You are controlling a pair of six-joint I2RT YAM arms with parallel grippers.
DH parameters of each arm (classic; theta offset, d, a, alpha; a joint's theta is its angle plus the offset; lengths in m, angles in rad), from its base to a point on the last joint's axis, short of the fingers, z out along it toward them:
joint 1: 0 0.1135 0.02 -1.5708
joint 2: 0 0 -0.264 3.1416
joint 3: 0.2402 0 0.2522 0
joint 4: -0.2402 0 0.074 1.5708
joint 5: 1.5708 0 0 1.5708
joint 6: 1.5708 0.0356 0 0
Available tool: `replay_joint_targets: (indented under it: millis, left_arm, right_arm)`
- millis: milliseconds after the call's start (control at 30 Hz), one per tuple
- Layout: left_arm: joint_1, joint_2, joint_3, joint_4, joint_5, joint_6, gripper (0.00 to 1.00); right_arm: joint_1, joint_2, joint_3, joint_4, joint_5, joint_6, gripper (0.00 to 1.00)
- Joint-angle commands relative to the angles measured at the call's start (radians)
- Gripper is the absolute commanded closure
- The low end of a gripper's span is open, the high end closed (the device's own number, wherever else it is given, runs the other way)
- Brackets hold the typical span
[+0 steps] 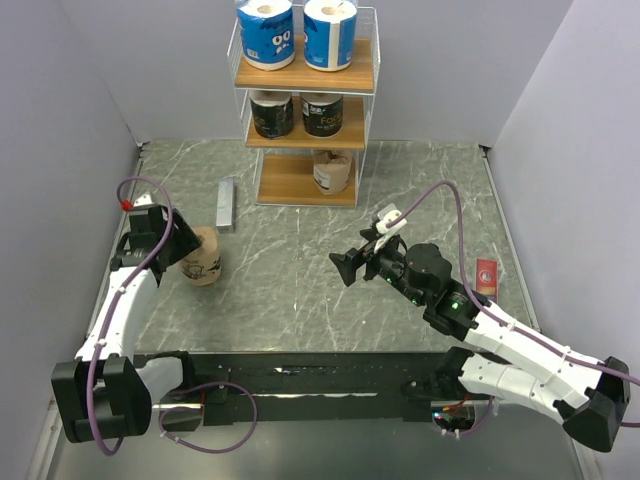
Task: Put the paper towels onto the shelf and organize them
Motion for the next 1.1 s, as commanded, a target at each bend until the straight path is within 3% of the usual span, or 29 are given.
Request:
replay_joint_targets:
  millis: [0,400,533,900,1067]
  left_arm:
    - [0.0,0.004,0.036,-0.038,-0.055,-0.011,0.29]
    - [0.0,0.004,0.031,-0.046,-0.167,-0.04,0.25]
    - [0.001,0.009,0.013,-0.003,-0.147,-0.045,0.24]
    - [0.0,0.066,-0.027,0.008,-0.092,-0.037,0.4]
    - [0.001,0.024,-0.041,0.022,0.0,-0.042,0.49]
  right_arm:
    - [0.007,-0.029,0.013,0.004,0.0,0.019,0.02]
    - [0.007,-0.038,-0.004,0.014,0.004,0.015,0.03]
    - [0.007,-0.036,-0.007,0.025,-0.003,0.019,0.02]
    - [0.007,-0.046,-0.014,0.027,0.001,0.019,0.03]
    - [0.005,-0.046,-0.014,0.03,-0.005,0.022,0.03]
